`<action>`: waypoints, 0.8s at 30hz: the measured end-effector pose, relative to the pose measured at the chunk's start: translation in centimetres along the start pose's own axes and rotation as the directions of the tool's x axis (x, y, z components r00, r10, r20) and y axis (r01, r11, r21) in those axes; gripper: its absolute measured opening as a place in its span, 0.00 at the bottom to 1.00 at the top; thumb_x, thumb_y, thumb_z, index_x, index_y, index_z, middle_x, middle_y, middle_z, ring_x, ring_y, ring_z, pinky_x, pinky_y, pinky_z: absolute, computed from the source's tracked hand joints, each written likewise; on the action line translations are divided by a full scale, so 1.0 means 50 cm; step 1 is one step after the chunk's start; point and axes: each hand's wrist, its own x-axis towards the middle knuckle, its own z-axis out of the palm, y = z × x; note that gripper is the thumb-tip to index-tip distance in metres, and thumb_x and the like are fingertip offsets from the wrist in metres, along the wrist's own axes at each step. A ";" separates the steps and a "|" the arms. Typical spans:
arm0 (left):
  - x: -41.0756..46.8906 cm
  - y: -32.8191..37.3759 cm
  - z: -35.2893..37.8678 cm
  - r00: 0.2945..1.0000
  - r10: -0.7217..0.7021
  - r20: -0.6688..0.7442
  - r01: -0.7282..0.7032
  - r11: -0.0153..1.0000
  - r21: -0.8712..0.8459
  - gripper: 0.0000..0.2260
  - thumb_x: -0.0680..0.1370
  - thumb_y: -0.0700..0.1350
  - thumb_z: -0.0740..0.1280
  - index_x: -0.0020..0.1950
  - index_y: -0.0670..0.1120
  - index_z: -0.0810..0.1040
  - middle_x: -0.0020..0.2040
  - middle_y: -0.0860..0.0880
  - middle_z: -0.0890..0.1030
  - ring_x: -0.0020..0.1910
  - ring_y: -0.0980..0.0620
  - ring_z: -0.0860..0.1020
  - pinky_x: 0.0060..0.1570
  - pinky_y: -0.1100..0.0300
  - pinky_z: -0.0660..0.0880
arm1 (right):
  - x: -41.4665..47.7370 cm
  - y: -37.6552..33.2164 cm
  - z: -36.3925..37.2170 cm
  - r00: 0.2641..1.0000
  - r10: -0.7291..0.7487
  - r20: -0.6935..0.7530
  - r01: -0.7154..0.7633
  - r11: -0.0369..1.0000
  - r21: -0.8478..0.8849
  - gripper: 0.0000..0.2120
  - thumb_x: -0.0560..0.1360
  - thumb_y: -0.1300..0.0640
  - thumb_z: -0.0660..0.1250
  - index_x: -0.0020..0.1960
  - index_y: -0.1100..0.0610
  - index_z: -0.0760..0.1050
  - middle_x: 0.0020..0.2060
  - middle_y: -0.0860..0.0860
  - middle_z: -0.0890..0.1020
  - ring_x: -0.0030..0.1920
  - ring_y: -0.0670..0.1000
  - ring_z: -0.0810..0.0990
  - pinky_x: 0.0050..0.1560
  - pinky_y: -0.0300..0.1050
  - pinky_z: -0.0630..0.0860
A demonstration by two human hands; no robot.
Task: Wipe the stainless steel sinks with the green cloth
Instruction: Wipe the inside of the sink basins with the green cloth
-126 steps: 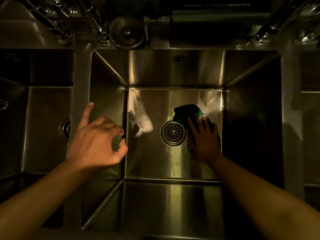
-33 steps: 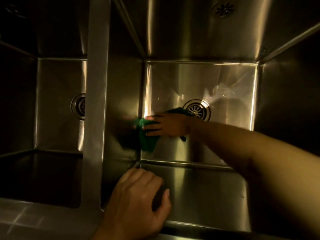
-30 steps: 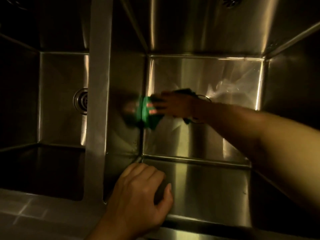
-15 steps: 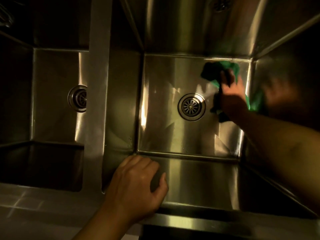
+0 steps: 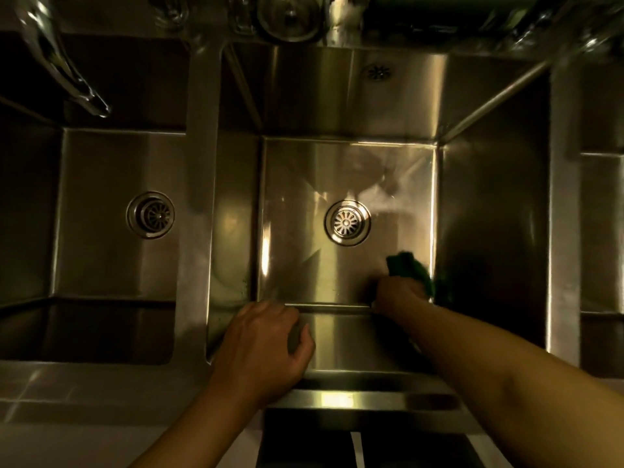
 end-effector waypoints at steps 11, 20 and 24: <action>-0.002 0.018 -0.021 0.998 -0.037 0.054 0.039 0.998 -0.044 0.11 0.78 0.53 0.63 0.40 0.50 0.79 0.37 0.54 0.79 0.38 0.55 0.75 0.46 0.58 0.70 | -0.108 -0.098 -0.034 0.912 -0.401 0.089 0.394 0.915 0.088 0.19 0.77 0.55 0.72 0.66 0.61 0.78 0.61 0.58 0.81 0.62 0.58 0.79 0.65 0.50 0.76; -0.001 0.001 -0.008 0.999 0.008 0.041 -0.006 0.999 -0.039 0.10 0.79 0.56 0.62 0.43 0.54 0.79 0.38 0.59 0.75 0.39 0.61 0.71 0.47 0.64 0.66 | -0.065 -0.214 -0.009 0.514 -0.856 -0.045 0.724 0.462 -0.513 0.37 0.80 0.54 0.66 0.83 0.54 0.51 0.81 0.60 0.51 0.79 0.65 0.54 0.77 0.63 0.57; -0.001 -0.007 0.004 0.999 0.039 -0.032 -0.040 0.998 -0.057 0.07 0.78 0.54 0.64 0.41 0.55 0.76 0.38 0.62 0.71 0.39 0.63 0.67 0.48 0.71 0.63 | 0.032 -0.199 -0.016 0.321 -0.943 -0.085 0.670 0.290 -0.683 0.39 0.80 0.50 0.65 0.84 0.49 0.47 0.83 0.55 0.50 0.81 0.60 0.53 0.78 0.64 0.53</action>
